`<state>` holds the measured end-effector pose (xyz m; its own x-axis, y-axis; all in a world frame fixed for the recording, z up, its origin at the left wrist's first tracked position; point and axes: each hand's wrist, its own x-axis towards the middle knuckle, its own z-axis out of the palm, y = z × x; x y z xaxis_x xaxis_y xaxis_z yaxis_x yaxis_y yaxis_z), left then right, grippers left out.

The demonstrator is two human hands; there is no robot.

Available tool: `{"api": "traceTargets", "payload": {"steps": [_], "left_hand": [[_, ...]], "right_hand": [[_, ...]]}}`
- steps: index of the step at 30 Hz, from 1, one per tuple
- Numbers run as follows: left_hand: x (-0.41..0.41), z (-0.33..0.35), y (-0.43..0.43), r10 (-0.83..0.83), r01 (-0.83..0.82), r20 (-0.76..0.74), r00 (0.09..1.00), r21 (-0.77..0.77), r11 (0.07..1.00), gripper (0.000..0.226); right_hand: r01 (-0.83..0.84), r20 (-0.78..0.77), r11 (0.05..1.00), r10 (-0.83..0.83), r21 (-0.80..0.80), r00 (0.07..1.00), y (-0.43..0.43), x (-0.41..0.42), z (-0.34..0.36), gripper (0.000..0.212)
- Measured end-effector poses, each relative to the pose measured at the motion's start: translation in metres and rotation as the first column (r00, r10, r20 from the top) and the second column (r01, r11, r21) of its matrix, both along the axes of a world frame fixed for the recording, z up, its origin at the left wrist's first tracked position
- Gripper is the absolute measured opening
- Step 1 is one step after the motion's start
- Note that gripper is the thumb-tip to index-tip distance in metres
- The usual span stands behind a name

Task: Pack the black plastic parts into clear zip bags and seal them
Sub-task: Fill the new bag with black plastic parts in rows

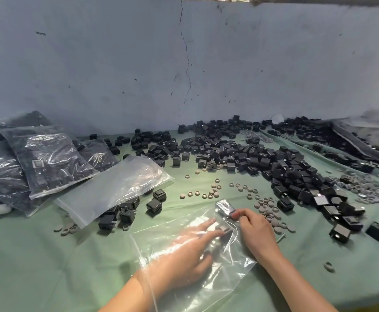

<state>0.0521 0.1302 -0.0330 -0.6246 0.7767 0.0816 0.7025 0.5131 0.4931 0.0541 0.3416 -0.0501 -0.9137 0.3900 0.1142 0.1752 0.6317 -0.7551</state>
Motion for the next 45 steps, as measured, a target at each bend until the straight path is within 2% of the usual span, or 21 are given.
{"api": "traceTargets", "payload": {"steps": [3,6,9,12,15,17,19,22,23,26,30,35,38,40,42,45], "left_hand": [[-0.006,-0.007,0.004,0.013,-0.027,-0.153,0.988,-0.087,0.996,0.057],[-0.01,-0.007,0.006,-0.012,-0.017,-0.216,0.976,-0.131,0.991,0.057],[-0.013,-0.002,0.014,0.007,-0.013,-0.099,0.995,-0.059,0.998,0.05],[-0.01,0.003,0.025,0.012,-0.011,-0.1,0.995,0.01,1.0,0.046],[0.0,0.01,0.036,-0.048,0.03,0.14,0.989,0.129,0.991,0.045],[0.004,0.014,0.04,-0.041,0.017,0.155,0.987,0.152,0.988,0.046],[0.004,0.016,0.041,-0.012,0.004,0.063,0.998,0.127,0.992,0.049],[-0.003,0.01,0.044,0.028,-0.051,-0.233,0.972,-0.094,0.994,0.052],[-0.005,0.008,0.047,0.042,-0.086,-0.286,0.957,-0.143,0.986,0.05],[-0.008,0.007,0.058,0.076,-0.139,-0.347,0.935,-0.161,0.977,0.044],[-0.011,0.005,0.068,0.128,-0.21,-0.355,0.926,-0.205,0.956,0.046],[-0.015,-0.008,0.072,0.152,-0.243,-0.407,0.901,-0.183,0.953,0.045],[-0.025,-0.02,0.067,0.144,-0.238,-0.42,0.896,-0.181,0.954,0.045],[-0.028,-0.024,0.062,0.171,-0.228,-0.376,0.911,-0.111,0.967,0.04],[-0.021,-0.031,0.052,0.137,-0.14,-0.228,0.964,0.003,0.99,0.034],[-0.007,-0.018,0.006,0.145,-0.137,-0.003,0.989,0.289,0.947,0.014]], "right_hand": [[-0.125,0.029,0.992,0.126,-0.017,0.992,0.01,0.005,0.003,0.034],[-0.172,0.012,0.984,0.173,-0.037,0.985,0.016,0.012,0.001,0.036],[-0.162,-0.028,0.978,0.159,-0.131,0.987,0.015,0.013,0.006,0.043],[-0.16,-0.002,0.966,0.163,-0.204,0.987,0.017,0.011,0.011,0.048],[-0.149,0.046,0.968,0.161,-0.201,0.986,0.019,0.007,0.016,0.045],[-0.121,0.067,0.971,0.137,-0.206,0.988,0.018,0.0,0.02,0.04],[-0.076,0.079,0.977,0.093,-0.199,0.993,0.012,-0.004,0.022,0.038],[-0.013,0.005,0.984,0.014,-0.177,1.0,0.003,0.0,0.016,0.037],[0.002,-0.032,0.984,-0.008,-0.179,0.999,0.001,0.004,0.013,0.037],[0.001,-0.094,0.982,-0.019,-0.188,0.995,0.007,0.011,0.006,0.035],[0.005,-0.108,0.985,-0.024,-0.172,0.994,0.016,0.013,0.002,0.03],[0.073,-0.111,0.997,-0.073,-0.005,0.991,0.012,0.011,-0.003,0.022],[0.031,-0.086,0.998,-0.027,0.046,0.996,0.007,0.011,-0.001,0.023],[-0.023,-0.048,0.995,0.027,0.098,0.998,0.004,0.011,0.0,0.021],[-0.06,-0.006,0.982,0.062,0.179,0.998,0.003,0.011,-0.001,0.022],[-0.037,0.029,0.977,0.032,0.212,0.999,0.003,0.009,-0.004,0.039]]}}
